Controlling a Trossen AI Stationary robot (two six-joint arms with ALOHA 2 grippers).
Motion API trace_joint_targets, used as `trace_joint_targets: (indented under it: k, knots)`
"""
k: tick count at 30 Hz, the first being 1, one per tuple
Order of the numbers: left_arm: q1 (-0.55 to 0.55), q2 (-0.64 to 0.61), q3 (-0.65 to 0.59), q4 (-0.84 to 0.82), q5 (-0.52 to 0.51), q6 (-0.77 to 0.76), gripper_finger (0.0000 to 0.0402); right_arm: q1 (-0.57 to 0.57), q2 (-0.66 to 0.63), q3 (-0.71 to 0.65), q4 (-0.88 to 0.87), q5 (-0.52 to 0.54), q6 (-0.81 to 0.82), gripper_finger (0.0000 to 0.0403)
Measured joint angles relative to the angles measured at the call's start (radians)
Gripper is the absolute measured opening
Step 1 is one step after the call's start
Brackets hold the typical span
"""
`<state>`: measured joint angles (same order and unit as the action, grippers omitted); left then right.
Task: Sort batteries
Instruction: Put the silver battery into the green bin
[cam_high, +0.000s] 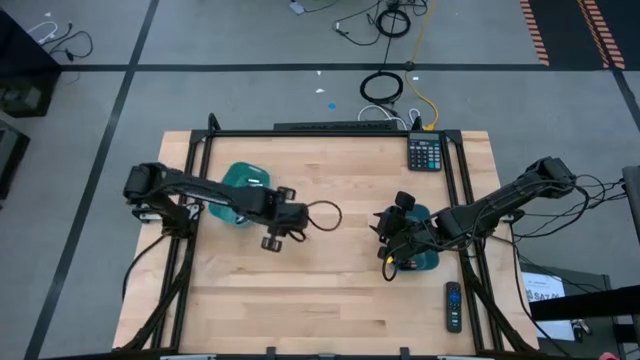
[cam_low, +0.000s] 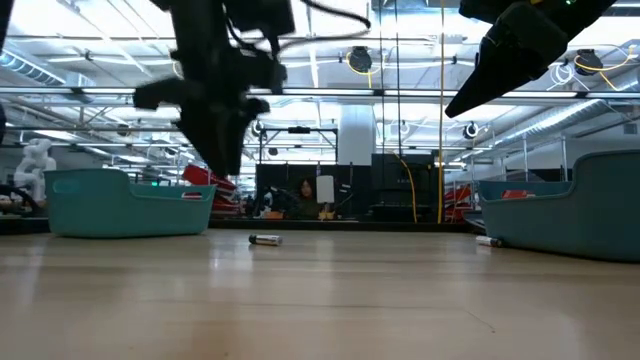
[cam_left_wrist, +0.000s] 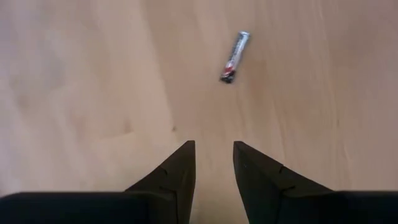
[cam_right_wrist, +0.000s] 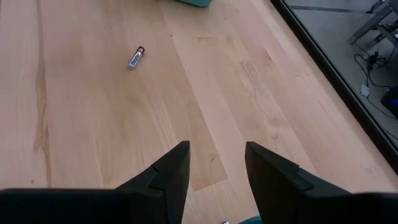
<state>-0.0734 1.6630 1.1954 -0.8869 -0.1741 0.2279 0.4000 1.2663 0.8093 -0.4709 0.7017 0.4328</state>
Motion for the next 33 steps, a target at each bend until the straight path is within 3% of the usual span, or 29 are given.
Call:
trace_joint_targets:
  k: [9, 17, 26, 33]
  knots:
    - [-0.001, 0.152, 0.000, 0.184, 0.114, 0.049, 0.0138, 0.000, 0.000, 0.000, 0.000, 0.000, 0.000, 0.0146]
    - [-0.004, 0.180, 0.000, 0.237, 0.057, 0.107, 0.0206, 0.000, 0.000, 0.000, 0.000, 0.000, -0.001, 0.0146]
    - [0.001, 0.181, 0.000, 0.290, 0.066, 0.129, 0.0208, 0.000, 0.000, 0.000, 0.004, 0.000, 0.000, 0.0146]
    - [0.001, 0.251, 0.000, 0.314, 0.107, 0.129, 0.0180, 0.000, 0.000, 0.000, 0.014, 0.000, 0.000, 0.0146]
